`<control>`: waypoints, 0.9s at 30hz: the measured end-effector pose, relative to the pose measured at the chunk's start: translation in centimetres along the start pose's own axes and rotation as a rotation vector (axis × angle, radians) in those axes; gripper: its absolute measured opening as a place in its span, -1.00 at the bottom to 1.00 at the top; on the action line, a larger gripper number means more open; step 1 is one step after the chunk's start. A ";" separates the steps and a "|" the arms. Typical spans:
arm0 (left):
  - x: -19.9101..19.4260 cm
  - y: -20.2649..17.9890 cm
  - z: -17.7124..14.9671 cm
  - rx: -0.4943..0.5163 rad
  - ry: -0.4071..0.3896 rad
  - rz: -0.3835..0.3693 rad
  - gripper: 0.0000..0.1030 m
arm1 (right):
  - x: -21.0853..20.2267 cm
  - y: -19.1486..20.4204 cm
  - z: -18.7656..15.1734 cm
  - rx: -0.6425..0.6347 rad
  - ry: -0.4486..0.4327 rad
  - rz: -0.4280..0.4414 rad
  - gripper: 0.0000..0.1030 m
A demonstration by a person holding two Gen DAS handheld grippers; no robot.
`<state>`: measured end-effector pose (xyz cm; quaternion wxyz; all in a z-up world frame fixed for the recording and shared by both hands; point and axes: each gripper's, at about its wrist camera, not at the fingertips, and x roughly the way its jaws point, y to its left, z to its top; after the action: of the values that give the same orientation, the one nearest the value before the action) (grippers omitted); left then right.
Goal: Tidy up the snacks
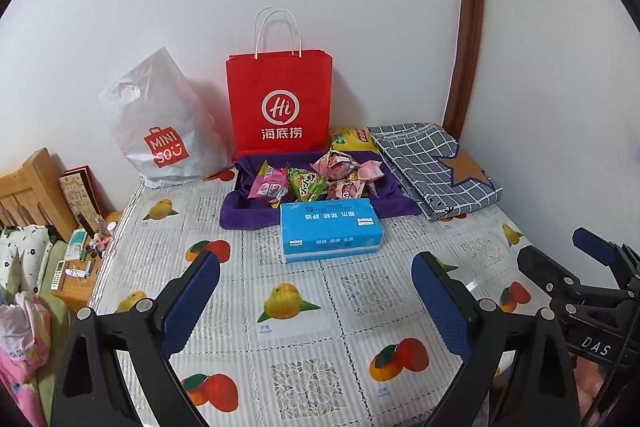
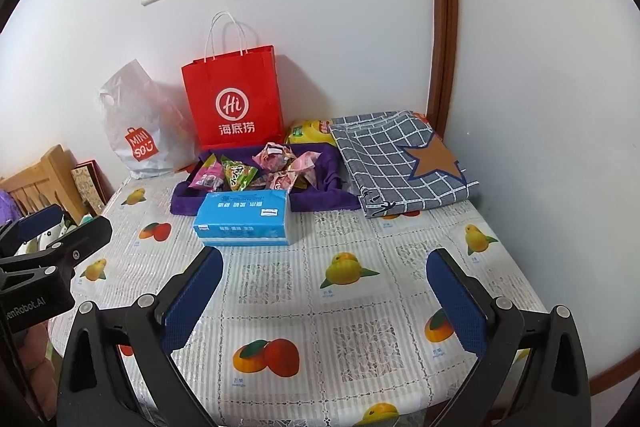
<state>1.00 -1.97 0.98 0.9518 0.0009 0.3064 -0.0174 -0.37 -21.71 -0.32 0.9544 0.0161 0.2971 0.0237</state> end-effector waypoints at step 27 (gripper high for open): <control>-0.1 0.3 0.1 -0.006 0.000 0.012 0.89 | 0.1 0.7 -0.1 -0.016 0.001 0.004 0.96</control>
<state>0.95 -1.62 1.12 0.9518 0.0001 0.3066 -0.0109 -0.36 -20.98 -0.40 0.9544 0.0089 0.2972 0.0283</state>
